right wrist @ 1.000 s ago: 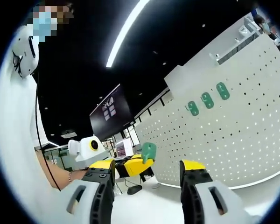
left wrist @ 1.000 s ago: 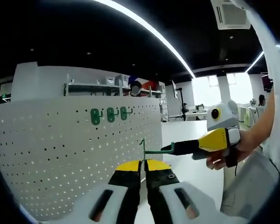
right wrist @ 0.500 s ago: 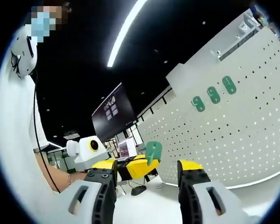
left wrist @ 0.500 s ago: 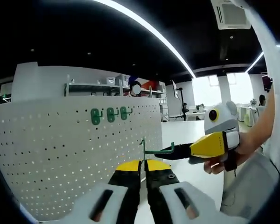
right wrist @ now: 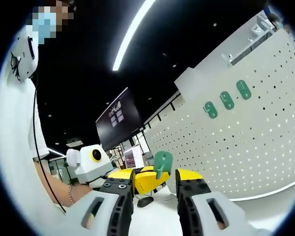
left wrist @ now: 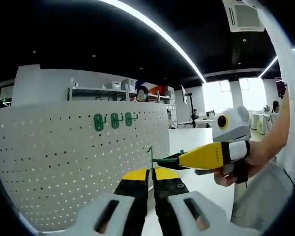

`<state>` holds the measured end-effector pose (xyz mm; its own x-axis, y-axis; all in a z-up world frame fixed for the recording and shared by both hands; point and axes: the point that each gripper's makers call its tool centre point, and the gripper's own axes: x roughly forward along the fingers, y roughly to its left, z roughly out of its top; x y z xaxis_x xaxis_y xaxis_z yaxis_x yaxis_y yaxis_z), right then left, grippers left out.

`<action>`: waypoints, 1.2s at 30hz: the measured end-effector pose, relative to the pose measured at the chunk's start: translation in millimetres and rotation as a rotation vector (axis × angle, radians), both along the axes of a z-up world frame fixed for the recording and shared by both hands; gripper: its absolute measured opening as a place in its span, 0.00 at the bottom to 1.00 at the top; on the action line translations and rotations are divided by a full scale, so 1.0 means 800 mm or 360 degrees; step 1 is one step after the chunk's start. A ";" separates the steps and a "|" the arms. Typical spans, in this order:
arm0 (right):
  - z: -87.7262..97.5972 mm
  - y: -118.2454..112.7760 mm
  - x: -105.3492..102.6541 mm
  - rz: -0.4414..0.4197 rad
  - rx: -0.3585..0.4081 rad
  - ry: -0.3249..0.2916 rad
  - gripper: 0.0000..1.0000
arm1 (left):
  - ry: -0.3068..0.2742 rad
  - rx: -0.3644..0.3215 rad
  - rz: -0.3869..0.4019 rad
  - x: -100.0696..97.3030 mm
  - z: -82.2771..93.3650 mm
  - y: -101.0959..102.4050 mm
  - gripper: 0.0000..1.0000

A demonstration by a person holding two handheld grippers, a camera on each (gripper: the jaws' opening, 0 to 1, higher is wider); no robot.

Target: Insert the hook assembly into the mounting plate slot until the hook locks in place.

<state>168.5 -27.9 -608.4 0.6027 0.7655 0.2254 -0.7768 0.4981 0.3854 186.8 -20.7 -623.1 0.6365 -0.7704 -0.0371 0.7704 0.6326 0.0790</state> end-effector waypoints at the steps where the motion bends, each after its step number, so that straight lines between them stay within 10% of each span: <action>1: 0.000 0.001 0.000 0.0000 -0.0005 -0.0005 0.29 | -0.0001 0.0000 -0.0001 0.000 0.000 0.000 0.03; 36: -0.005 0.003 0.018 -0.0096 -0.0049 0.0069 0.03 | 0.0018 0.0008 0.0042 -0.001 -0.005 -0.001 0.02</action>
<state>182.9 -25.8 -612.1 0.6565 0.7338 0.1751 -0.7281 0.5555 0.4017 186.1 -21.6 -627.2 0.6562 -0.7530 -0.0483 0.7542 0.6525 0.0738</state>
